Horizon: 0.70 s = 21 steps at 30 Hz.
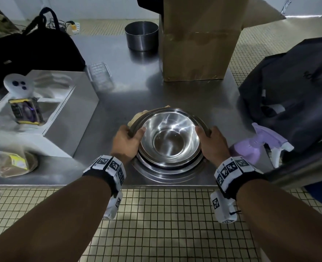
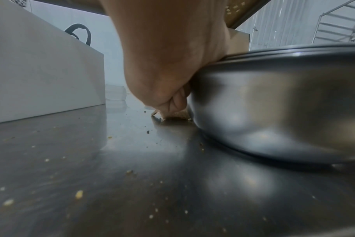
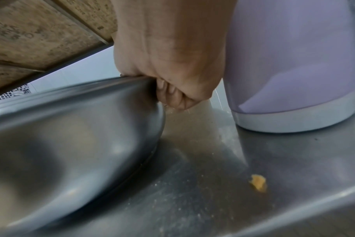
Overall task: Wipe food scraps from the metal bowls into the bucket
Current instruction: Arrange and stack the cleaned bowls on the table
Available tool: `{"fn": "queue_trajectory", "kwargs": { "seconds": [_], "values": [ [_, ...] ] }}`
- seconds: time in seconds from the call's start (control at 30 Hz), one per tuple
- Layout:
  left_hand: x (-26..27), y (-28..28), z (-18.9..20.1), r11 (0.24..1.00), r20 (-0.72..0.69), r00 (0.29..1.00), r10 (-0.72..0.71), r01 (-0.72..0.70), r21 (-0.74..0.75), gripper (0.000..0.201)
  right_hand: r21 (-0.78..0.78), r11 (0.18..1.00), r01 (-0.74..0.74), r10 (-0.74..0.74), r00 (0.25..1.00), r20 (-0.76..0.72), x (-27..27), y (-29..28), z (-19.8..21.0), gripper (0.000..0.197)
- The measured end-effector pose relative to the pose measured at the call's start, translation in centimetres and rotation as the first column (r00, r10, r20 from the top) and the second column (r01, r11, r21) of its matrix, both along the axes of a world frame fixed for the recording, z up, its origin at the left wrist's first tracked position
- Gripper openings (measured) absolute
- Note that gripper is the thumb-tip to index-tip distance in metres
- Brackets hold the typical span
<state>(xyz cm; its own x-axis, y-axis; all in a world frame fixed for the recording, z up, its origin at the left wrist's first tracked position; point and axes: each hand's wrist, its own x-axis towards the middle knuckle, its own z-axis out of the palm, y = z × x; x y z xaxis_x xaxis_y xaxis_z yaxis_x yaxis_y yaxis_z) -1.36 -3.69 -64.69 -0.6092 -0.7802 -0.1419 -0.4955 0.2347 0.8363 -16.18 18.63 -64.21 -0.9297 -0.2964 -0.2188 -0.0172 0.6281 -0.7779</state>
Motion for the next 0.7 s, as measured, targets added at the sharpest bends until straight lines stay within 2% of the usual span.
{"fn": "queue_trajectory", "kwargs": {
  "seconds": [0.4,0.57,0.7],
  "values": [
    [-1.0,-1.1,-0.9,1.000,-0.027,0.999,0.020,-0.020,-0.016,0.045,-0.002,0.999,0.034,-0.034,0.998,-0.050,-0.6,-0.4,-0.1,0.043],
    [-0.9,-0.9,0.2,0.994,0.135,0.990,-0.034,0.047,-0.097,0.054,0.087,0.996,0.030,-0.026,0.999,-0.042,-0.6,-0.4,0.8,0.054],
    [-0.6,-0.9,1.4,0.985,0.201,0.976,-0.088,0.115,-0.128,0.064,0.133,0.991,0.029,-0.022,0.998,-0.050,-0.5,-0.5,2.3,0.064]
  ]
}}
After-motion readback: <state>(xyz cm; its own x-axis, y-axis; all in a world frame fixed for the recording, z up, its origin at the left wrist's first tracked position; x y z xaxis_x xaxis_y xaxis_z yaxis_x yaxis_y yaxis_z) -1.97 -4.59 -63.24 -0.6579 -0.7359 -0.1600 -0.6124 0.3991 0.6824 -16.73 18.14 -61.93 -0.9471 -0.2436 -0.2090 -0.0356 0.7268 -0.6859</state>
